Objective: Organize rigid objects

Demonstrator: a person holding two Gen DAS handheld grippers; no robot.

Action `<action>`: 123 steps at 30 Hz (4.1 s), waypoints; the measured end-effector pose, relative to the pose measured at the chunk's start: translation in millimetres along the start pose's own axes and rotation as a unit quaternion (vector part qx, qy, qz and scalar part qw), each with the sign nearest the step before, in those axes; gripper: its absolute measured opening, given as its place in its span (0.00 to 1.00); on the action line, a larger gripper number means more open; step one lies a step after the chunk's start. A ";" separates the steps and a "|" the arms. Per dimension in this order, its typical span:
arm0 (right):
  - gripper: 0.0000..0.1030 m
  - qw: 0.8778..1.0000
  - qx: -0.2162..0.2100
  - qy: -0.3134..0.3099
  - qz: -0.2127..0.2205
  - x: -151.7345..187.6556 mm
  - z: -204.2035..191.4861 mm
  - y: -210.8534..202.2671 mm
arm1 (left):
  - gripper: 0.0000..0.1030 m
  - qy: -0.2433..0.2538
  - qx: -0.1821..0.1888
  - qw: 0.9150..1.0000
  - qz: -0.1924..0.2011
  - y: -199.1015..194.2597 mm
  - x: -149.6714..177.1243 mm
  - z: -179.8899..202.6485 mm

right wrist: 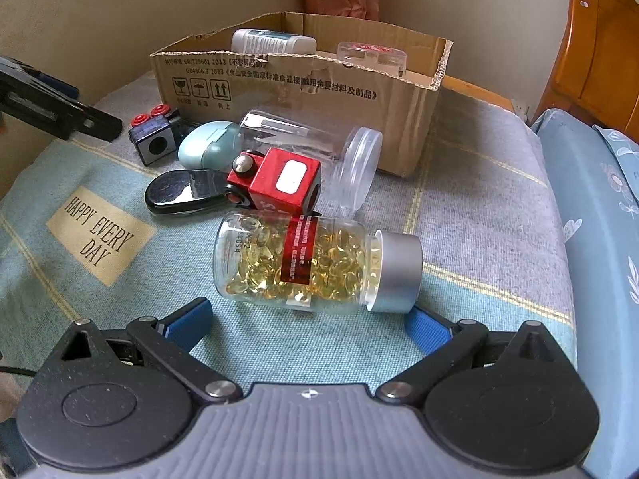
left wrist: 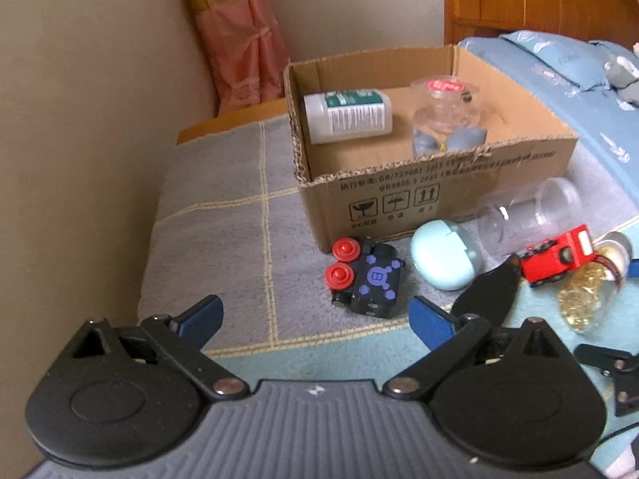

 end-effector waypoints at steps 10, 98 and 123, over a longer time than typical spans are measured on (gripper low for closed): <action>1.00 1.000 0.002 0.004 0.009 3.5 1.0 -3.0 | 0.96 -0.045 0.063 0.997 -0.009 50.9 13.1 12.1; 0.93 0.999 0.005 -0.013 0.033 -44.2 18.6 -61.6 | 0.47 0.083 0.167 0.982 0.040 -17.5 -25.4 17.9; 0.93 0.992 0.018 -0.052 0.111 -160.1 41.3 -64.0 | 0.47 0.088 0.147 0.981 0.091 6.8 -172.8 20.6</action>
Point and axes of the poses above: each gripper's, at about its wrist camera, not at the fingertips, and y roughly the way its jaws point, z to its right, x to its underside, the point moved 4 cm from there along y, roughly the way its jaws point, and after that the axes turned 5 degrees about -z, right-handed, at the moved point
